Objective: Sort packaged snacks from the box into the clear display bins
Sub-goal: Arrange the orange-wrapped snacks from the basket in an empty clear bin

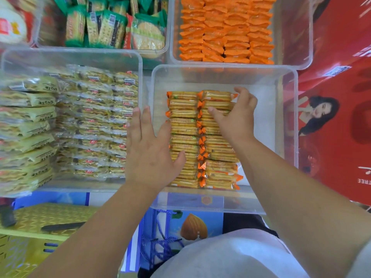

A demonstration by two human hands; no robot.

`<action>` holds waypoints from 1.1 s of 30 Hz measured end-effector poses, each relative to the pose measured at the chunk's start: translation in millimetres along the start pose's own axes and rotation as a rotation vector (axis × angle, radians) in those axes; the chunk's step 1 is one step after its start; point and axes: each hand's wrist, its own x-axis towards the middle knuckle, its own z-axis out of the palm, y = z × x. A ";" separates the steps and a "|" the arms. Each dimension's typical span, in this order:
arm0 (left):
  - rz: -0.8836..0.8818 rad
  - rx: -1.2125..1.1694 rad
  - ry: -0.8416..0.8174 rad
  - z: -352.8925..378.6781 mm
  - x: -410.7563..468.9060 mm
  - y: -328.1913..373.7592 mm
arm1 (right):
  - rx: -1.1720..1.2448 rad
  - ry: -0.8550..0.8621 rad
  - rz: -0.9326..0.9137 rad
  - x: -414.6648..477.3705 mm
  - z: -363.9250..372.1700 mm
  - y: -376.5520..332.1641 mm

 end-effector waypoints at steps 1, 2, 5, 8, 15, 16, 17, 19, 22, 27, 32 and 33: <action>-0.001 0.000 0.000 0.3 -0.2 0.2 | -0.007 0.007 -0.020 -0.6 -0.8 0.8; 0.001 -0.001 0.002 0.7 -0.4 0.3 | -0.038 0.001 -0.041 -2.4 -0.1 0.8; 0.005 0.003 0.010 2.6 -0.8 0.2 | -0.264 -0.097 -0.071 -11.4 11.2 0.7; 0.004 0.006 0.016 4.1 -0.9 0.2 | -0.596 -0.223 -0.105 -19.5 23.6 3.2; 0.002 0.020 0.013 3.3 -1.0 0.6 | -0.861 -0.183 -0.330 -21.6 29.8 10.1; 0.002 0.024 0.011 3.2 -1.2 1.0 | -0.850 -0.198 -0.356 -20.7 30.9 11.6; 0.001 0.030 0.007 3.0 -1.0 1.3 | -0.839 -0.211 -0.374 -19.7 31.7 13.0; -0.001 0.038 -0.001 3.1 -0.7 1.5 | -0.817 -0.230 -0.394 -17.3 32.2 14.7; -0.004 0.037 -0.004 3.1 -1.4 1.2 | -0.813 -0.248 -0.409 -15.5 31.7 14.7; -0.003 0.054 -0.017 3.5 -0.4 2.8 | -0.834 -0.296 -0.388 -15.4 28.9 8.5; -0.032 0.038 -0.025 1.7 1.0 4.0 | -0.742 -0.338 -0.477 -18.7 7.7 9.0; -0.035 0.037 -0.026 1.6 1.0 4.2 | -0.757 -0.309 -0.530 -25.5 2.0 14.1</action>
